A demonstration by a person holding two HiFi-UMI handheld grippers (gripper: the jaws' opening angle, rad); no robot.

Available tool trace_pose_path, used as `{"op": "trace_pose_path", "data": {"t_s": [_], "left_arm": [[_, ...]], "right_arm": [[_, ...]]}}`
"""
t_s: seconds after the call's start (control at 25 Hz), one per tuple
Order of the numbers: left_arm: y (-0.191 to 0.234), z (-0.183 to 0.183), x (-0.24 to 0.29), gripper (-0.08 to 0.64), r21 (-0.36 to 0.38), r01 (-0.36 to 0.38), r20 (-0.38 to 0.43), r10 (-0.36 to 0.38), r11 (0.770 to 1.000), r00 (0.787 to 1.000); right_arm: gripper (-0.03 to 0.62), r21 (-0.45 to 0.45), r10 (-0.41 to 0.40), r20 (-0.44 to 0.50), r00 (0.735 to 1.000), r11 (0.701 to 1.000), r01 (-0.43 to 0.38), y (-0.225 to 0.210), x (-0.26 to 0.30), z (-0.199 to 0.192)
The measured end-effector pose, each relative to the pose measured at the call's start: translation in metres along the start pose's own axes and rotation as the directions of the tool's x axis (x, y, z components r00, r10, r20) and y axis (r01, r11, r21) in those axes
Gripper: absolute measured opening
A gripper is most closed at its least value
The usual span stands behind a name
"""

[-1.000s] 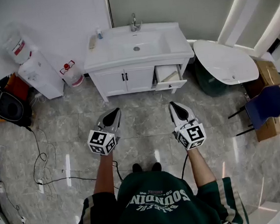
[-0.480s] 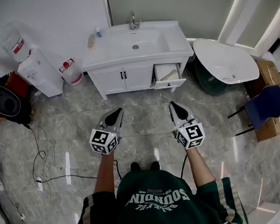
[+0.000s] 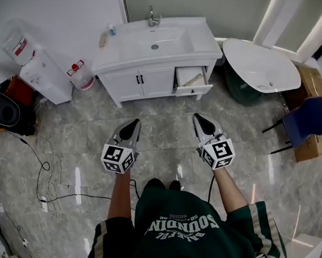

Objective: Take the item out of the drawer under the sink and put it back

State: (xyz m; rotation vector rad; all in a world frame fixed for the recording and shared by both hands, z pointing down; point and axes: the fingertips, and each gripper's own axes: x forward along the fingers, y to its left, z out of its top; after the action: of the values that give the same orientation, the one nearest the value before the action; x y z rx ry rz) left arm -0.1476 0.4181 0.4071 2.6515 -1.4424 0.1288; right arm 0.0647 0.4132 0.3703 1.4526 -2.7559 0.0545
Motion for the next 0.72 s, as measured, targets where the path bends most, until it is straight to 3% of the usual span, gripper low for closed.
{"op": "trace_pose_path", "data": {"t_s": [0.48, 0.72], "left_arm": [[0.006, -0.008, 0.051, 0.049, -0.022, 0.007, -0.01, -0.007, 1.0, 1.0], [0.042, -0.008, 0.096, 0.049, -0.036, 0.032, -0.016, -0.032, 0.999, 0.999]], "right_arm": [[0.002, 0.007, 0.022, -0.027, 0.999, 1.0, -0.021, -0.036, 0.028, -0.014], [0.002, 0.01, 0.0, -0.029, 1.0, 1.0, 0.0, -0.058, 0.078, -0.013]]}}
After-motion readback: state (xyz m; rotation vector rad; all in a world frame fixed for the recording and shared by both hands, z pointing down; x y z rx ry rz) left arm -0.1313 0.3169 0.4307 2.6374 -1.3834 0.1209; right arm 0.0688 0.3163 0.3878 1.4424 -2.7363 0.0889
